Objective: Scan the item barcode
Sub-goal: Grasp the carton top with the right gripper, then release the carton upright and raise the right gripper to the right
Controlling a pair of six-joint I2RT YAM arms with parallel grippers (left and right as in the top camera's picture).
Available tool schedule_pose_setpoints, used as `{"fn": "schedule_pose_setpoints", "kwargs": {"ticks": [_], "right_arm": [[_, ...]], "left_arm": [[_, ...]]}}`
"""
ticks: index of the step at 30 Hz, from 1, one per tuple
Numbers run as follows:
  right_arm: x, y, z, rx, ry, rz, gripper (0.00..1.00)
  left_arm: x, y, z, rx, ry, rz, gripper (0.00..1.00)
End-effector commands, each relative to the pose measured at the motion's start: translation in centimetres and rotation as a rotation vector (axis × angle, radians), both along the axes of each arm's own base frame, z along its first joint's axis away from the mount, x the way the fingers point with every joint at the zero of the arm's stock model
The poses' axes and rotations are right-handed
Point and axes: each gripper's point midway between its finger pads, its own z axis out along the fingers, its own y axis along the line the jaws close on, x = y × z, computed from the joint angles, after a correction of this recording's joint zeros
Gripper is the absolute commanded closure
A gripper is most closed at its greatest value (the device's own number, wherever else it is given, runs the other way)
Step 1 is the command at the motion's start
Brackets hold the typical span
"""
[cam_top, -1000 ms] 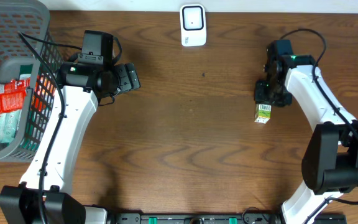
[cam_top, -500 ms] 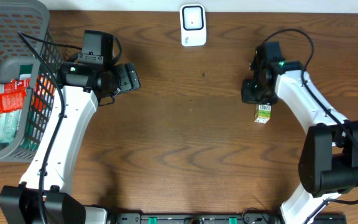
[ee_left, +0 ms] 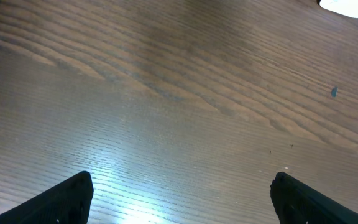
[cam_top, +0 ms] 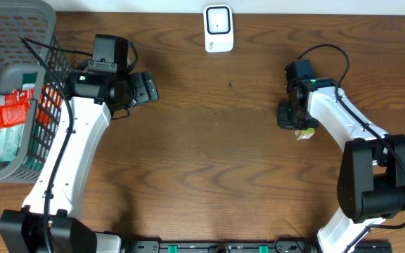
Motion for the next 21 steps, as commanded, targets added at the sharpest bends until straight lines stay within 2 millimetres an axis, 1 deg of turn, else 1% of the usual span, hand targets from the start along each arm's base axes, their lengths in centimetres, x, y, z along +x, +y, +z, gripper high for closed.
{"fn": "schedule_pose_setpoints", "kwargs": {"ticks": [1,2,4,5,6,7,8,9,11,12,13,14,15,16,17,18,20,21], "right_arm": [[1.1,1.7,1.6,0.087,-0.042,0.028,0.82],[1.7,3.0,2.5,0.157,-0.055,0.072,0.79],[2.5,3.9,3.7,0.199,-0.076,0.103,0.75],[3.2,3.9,4.5,0.199,-0.098,0.104,0.73],[3.9,3.8,5.0,0.194,-0.121,0.103,0.69],[4.6,3.8,5.6,0.193,-0.148,0.105,0.68],[4.9,3.8,5.8,0.195,-0.159,0.105,0.68],[5.8,3.9,6.2,0.198,-0.196,0.107,0.68],[6.5,4.0,6.4,0.201,-0.225,0.109,0.68],[7.1,4.0,6.7,0.203,-0.253,0.110,0.64],[7.8,4.0,7.0,0.206,-0.281,0.109,0.55],[8.4,3.8,7.4,0.208,-0.309,0.105,0.49],[9.1,3.4,7.8,0.209,-0.335,0.096,0.48],[9.7,2.7,8.2,0.207,-0.360,0.081,0.45],[10.0,2.1,8.4,0.201,-0.369,0.069,0.37],[10.5,0.8,8.7,0.181,-0.388,0.043,0.19],[11.0,-1.0,8.8,0.149,-0.409,0.006,0.09],[11.4,-2.6,9.0,0.122,-0.428,-0.025,0.03]], "left_arm": [[0.1,0.2,-0.1,0.011,0.003,-0.007,0.08],[0.1,0.2,-0.1,0.011,0.003,-0.007,0.08],[0.1,0.2,-0.1,0.011,0.003,-0.006,0.08],[0.1,0.2,-0.1,0.011,0.003,-0.007,0.08],[0.1,0.2,-0.1,0.011,0.003,-0.007,0.08],[0.1,0.2,-0.1,0.011,0.003,-0.007,0.08],[0.1,0.2,-0.1,0.011,0.003,-0.007,0.08],[0.1,0.2,-0.1,0.011,0.003,-0.007,0.08],[0.1,0.2,-0.1,0.011,0.003,-0.007,0.08],[0.1,0.2,-0.1,0.011,0.003,-0.007,0.08],[0.1,0.2,-0.1,0.011,0.003,-0.007,0.08],[0.1,0.2,-0.1,0.011,0.003,-0.007,0.08],[0.1,0.2,-0.1,0.011,0.003,-0.007,0.08],[0.1,0.2,-0.1,0.011,0.003,-0.007,0.08],[0.1,0.2,-0.1,0.011,0.003,-0.007,0.08],[0.1,0.2,-0.1,0.011,0.003,-0.007,0.08],[0.1,0.2,-0.1,0.011,0.003,-0.007,0.08],[0.1,0.2,-0.1,0.011,0.003,-0.007,0.08]]}}
